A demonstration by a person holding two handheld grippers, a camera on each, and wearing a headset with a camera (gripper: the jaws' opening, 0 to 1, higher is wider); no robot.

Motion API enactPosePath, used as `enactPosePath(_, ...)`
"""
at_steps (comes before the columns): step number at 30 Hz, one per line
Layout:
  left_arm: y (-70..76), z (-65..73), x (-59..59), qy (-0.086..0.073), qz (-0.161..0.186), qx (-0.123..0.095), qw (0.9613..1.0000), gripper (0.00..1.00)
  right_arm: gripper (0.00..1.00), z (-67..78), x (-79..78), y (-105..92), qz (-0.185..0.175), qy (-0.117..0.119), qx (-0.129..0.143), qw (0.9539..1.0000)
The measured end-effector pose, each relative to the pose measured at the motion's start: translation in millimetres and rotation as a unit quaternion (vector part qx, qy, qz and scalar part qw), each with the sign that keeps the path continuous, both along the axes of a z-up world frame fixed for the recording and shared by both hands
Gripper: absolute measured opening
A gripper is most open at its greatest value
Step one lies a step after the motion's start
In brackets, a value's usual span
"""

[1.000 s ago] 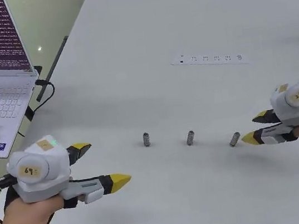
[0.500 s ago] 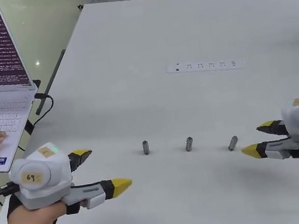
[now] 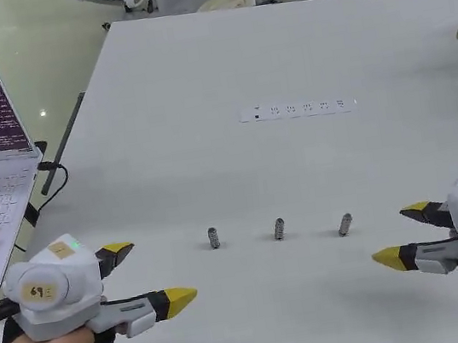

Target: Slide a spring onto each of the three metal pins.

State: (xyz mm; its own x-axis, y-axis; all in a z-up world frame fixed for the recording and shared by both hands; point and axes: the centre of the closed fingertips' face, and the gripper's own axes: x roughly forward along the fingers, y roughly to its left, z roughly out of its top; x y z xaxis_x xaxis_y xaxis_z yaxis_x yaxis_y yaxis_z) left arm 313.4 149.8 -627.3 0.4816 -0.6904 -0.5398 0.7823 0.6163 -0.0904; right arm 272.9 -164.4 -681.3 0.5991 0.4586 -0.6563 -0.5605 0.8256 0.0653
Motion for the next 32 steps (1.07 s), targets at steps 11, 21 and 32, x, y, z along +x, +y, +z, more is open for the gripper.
enactPosePath(11,-5.6,1.3,2.3,-0.002,-0.005,-0.002,1.0,0.73,0.73,9.2,-26.1,-0.7,-0.034,-0.025,0.04,0.9983)
enactPosePath(21,-10.1,0.2,-1.8,0.0,-0.007,-0.008,0.9999,0.74,0.79,7.6,-44.4,5.2,-0.051,-0.031,0.059,0.9965)
enactPosePath(32,-14.0,-3.0,-4.3,0.003,-0.01,-0.013,0.9999,0.75,0.81,8.2,-45.7,11.4,-0.047,-0.027,0.063,0.9965)
